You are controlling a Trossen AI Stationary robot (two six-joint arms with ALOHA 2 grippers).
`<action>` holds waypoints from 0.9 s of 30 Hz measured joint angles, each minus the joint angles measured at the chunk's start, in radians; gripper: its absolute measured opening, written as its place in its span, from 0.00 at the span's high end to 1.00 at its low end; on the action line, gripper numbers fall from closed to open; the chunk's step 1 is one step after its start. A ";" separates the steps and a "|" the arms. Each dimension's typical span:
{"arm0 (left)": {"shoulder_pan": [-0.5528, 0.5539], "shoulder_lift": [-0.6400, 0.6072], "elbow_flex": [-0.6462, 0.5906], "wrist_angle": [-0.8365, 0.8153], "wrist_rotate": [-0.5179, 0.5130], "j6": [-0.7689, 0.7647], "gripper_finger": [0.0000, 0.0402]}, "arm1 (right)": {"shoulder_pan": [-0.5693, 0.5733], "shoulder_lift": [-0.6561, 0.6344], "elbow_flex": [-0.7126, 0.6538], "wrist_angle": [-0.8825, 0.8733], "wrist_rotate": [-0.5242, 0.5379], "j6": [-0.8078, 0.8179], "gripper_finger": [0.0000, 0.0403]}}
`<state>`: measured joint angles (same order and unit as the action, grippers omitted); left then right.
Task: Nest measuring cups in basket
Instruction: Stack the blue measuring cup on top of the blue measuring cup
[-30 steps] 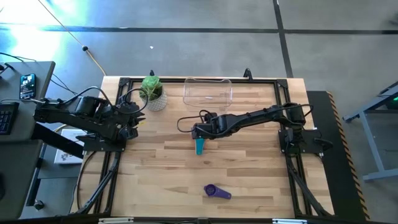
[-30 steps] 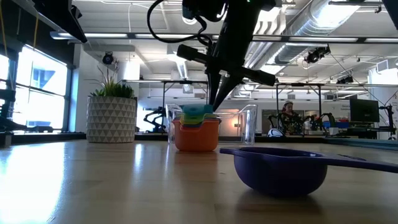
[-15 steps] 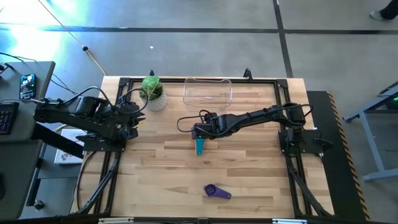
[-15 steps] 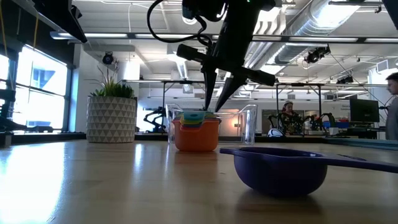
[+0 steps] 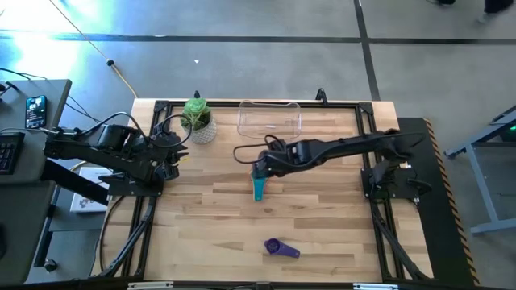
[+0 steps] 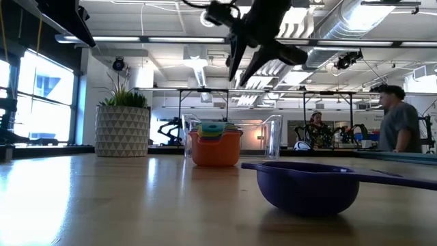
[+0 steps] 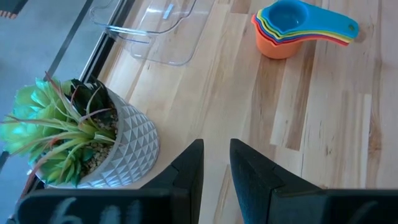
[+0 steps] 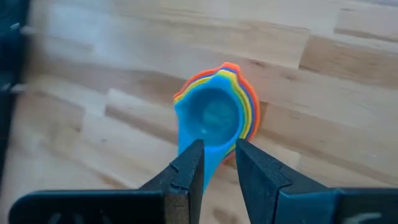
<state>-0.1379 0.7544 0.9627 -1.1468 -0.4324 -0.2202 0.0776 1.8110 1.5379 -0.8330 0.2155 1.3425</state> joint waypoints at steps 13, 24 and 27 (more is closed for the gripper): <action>0.000 0.000 0.000 0.000 0.013 -0.161 0.83 | 0.149 -0.025 0.000 0.004 -0.264 -0.148 0.79; 0.000 0.000 0.000 0.000 0.013 -0.421 0.83 | 0.303 -0.024 0.000 0.019 -0.193 -0.261 0.79; 0.000 0.000 0.000 0.000 0.023 -0.508 0.83 | 0.336 -0.023 0.000 0.029 -0.182 -0.301 0.79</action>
<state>-0.1379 0.7544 0.9627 -1.1466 -0.4094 -0.7286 0.4140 1.7878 1.5379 -0.8037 0.0338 1.0414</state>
